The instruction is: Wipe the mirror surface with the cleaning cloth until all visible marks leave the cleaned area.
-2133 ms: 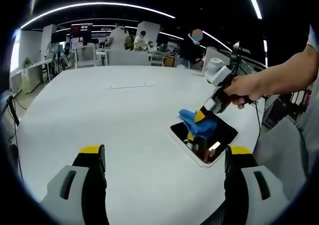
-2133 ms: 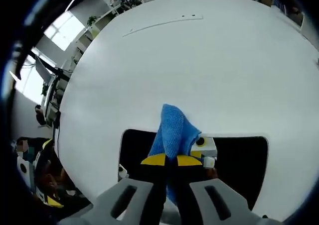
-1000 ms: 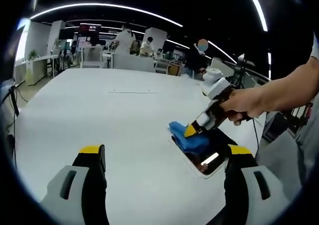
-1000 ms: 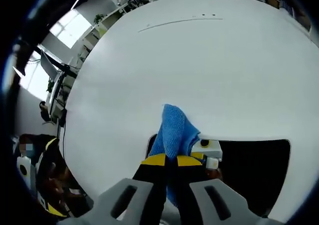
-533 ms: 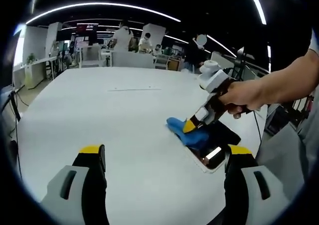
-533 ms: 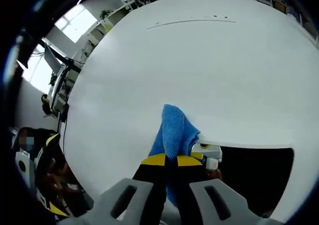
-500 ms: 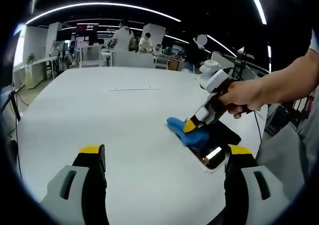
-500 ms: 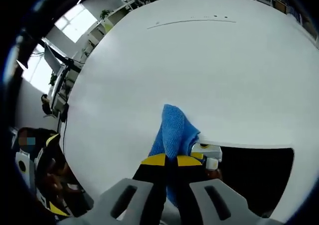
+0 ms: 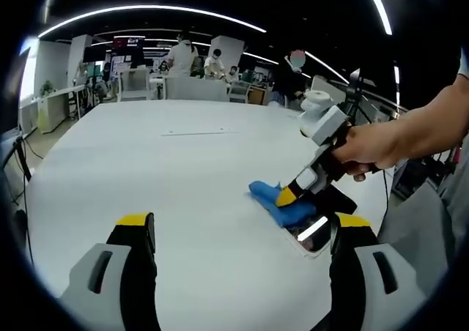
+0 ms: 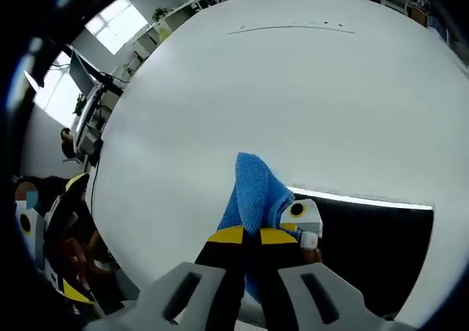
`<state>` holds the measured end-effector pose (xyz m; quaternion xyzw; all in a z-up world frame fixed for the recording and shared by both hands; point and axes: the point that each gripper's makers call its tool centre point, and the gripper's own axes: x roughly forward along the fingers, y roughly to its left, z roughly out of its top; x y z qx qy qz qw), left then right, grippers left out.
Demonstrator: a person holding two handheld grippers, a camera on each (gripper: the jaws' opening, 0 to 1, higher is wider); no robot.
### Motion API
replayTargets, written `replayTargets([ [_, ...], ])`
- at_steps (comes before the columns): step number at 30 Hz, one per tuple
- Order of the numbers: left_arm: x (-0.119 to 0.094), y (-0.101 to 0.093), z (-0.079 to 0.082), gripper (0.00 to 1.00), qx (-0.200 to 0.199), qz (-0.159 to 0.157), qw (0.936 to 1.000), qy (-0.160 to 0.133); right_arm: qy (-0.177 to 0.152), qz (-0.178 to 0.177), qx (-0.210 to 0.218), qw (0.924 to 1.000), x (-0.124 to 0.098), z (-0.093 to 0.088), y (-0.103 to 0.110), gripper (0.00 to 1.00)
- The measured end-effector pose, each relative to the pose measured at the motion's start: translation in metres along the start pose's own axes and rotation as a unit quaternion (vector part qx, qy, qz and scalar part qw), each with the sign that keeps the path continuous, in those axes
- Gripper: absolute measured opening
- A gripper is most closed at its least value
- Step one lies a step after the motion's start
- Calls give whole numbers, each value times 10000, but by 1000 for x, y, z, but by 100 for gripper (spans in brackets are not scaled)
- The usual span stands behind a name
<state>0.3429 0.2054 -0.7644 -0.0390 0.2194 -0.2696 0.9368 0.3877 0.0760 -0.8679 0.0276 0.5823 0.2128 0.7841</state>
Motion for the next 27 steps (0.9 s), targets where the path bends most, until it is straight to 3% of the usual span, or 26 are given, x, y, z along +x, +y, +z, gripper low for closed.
replayTargets([
  [16, -14, -8, 0, 99, 70, -13, 10000, -11, 114, 45, 13, 9999, -7, -25, 10, 0],
  [27, -16, -13, -5, 99, 71, -65, 9999, 56, 188, -18, -215, 9996, -1, -21, 9, 0],
])
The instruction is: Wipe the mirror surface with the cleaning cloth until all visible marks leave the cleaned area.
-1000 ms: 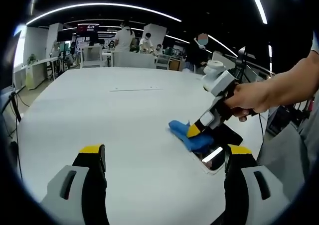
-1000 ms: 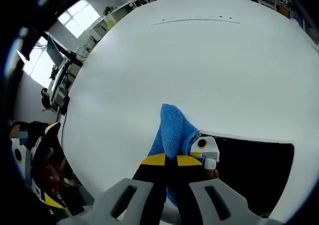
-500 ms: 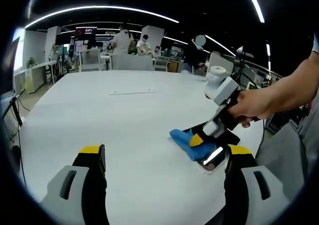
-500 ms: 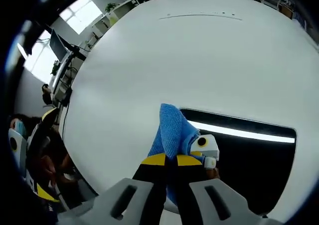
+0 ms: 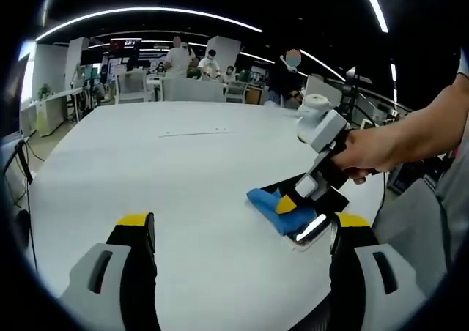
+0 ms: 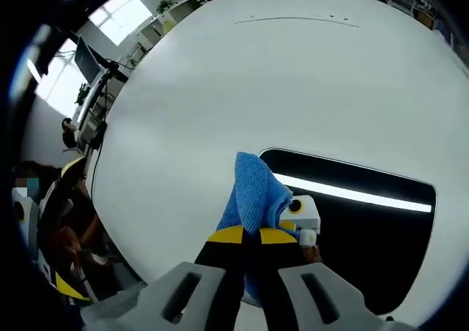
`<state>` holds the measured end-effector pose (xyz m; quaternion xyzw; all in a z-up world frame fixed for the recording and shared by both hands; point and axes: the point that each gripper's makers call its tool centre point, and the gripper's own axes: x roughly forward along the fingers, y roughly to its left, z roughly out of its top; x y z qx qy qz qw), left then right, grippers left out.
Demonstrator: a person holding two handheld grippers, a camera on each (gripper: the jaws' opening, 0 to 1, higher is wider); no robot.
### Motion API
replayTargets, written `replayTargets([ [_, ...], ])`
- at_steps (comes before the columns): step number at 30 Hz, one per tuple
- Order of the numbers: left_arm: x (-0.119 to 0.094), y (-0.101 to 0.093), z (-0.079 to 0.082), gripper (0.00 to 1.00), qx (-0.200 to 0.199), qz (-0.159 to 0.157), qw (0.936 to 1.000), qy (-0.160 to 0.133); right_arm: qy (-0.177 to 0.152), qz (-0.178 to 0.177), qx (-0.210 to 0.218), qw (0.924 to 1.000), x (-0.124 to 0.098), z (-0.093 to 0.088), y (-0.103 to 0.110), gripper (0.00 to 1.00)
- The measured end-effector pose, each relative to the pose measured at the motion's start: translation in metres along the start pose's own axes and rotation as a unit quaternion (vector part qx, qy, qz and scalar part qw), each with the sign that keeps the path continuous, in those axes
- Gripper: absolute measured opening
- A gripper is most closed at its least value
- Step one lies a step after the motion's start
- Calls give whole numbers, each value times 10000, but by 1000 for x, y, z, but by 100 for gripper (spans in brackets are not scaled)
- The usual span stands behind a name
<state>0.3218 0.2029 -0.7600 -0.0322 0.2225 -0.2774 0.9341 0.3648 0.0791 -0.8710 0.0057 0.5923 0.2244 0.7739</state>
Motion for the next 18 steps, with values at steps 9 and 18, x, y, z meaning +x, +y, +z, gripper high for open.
replayTargets([
  [9, -1, 5, 6, 99, 23, 80, 10000, -28, 37, 180, -15, 9998, -1, 0, -2, 0],
  [18, -3, 6, 9, 99, 21, 127, 9999, -60, -10, 233, 5, 9997, -3, -2, -5, 0],
])
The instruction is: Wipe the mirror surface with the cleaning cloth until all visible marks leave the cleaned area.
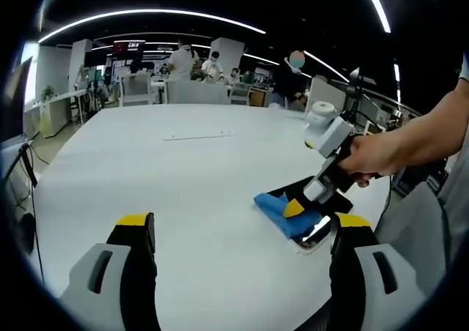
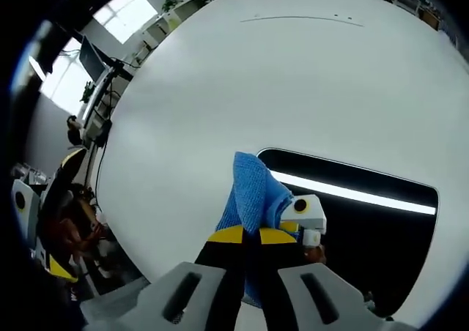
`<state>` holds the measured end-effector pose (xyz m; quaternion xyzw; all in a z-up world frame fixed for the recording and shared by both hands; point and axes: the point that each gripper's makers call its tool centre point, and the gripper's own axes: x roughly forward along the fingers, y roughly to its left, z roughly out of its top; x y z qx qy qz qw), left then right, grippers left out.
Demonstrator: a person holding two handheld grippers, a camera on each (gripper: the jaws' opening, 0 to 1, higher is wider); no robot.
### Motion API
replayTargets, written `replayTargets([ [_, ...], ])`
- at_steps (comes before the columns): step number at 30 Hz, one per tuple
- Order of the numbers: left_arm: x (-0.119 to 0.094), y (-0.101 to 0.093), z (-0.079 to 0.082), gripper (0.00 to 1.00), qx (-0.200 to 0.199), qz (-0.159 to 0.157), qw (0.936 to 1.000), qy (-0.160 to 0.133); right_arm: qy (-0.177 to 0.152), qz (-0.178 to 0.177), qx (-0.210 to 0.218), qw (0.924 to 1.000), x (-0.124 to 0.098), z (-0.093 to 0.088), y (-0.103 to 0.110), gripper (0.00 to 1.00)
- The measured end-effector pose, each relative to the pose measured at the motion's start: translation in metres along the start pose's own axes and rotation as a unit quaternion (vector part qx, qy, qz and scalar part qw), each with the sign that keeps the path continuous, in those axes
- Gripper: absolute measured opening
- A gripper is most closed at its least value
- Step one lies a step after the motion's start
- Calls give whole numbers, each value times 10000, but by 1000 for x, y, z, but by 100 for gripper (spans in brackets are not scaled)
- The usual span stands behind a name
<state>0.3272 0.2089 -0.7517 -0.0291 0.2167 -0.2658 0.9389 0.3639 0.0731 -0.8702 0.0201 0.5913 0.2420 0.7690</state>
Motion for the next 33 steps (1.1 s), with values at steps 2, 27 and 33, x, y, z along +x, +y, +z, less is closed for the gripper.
replayTargets([
  [2, 0, -3, -2, 99, 10, -47, 10000, 23, -17, 31, 14, 10000, -1, -1, -1, 0],
  [27, 5, -19, -5, 99, 26, -183, 9998, 56, -92, -16, 215, 9997, -19, -14, -37, 0],
  [33, 6, -21, -9, 99, 31, -207, 9997, 92, -104, -54, 201, 9997, -21, -15, -41, 0],
])
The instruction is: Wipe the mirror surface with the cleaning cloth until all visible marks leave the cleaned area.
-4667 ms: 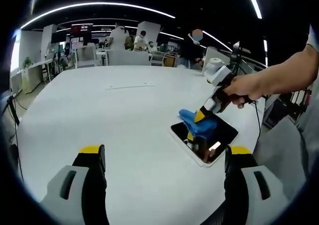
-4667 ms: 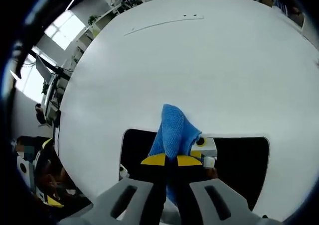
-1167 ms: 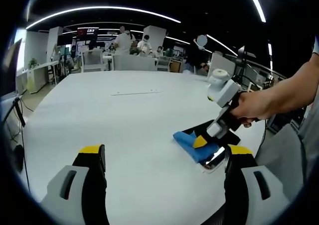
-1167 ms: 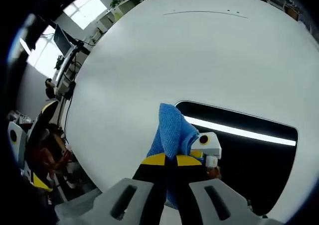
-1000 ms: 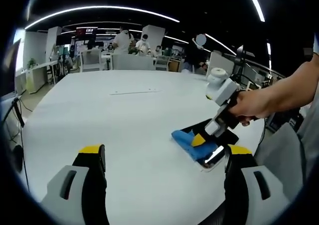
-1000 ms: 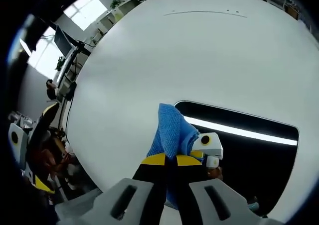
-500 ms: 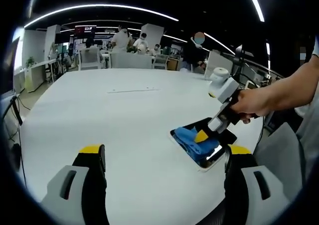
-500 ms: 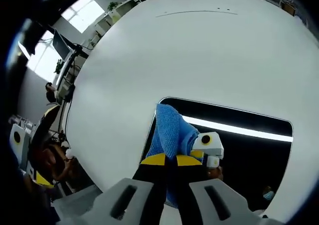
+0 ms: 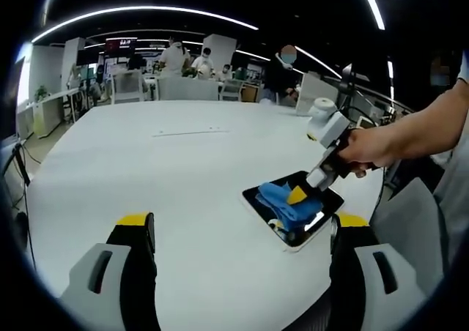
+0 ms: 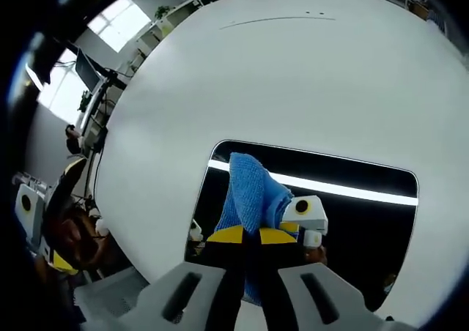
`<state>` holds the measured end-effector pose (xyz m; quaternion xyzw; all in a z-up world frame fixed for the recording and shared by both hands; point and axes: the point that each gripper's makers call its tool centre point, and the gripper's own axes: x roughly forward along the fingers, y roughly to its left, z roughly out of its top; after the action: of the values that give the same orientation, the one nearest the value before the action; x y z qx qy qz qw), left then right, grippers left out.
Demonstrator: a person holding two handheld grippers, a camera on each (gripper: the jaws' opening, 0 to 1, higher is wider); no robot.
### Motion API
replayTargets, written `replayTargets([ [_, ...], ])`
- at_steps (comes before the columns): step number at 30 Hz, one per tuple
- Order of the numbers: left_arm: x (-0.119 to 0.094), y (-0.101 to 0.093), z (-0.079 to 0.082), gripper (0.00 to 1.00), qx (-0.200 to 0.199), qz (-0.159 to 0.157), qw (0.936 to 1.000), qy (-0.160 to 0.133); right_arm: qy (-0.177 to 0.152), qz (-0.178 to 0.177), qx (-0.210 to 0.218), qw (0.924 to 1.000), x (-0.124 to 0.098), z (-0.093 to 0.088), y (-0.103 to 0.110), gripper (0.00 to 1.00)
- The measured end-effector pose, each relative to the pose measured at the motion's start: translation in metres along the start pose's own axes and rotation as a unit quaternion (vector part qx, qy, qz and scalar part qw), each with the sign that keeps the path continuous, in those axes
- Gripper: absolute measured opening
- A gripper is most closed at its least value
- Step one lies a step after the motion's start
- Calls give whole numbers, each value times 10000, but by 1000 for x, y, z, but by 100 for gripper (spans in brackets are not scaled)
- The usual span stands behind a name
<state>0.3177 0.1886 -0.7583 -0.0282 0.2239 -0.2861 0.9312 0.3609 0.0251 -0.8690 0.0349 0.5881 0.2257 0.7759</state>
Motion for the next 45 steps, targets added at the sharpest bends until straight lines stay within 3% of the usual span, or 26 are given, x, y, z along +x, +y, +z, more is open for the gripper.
replayTargets([
  [17, -3, -6, -5, 99, 88, -28, 10000, -21, -18, -26, 49, 10000, -5, -3, -22, 0],
  [20, -1, -6, -10, 99, 132, -48, 9999, 87, -6, -100, 71, 9999, -8, -4, -27, 0],
  [41, 3, -7, -8, 99, 160, -73, 9998, 106, -53, -209, 174, 9996, -27, -16, -66, 0],
  [45, 3, -7, -8, 99, 182, -64, 9998, 102, -93, -159, 361, 9992, -31, -19, -75, 0],
])
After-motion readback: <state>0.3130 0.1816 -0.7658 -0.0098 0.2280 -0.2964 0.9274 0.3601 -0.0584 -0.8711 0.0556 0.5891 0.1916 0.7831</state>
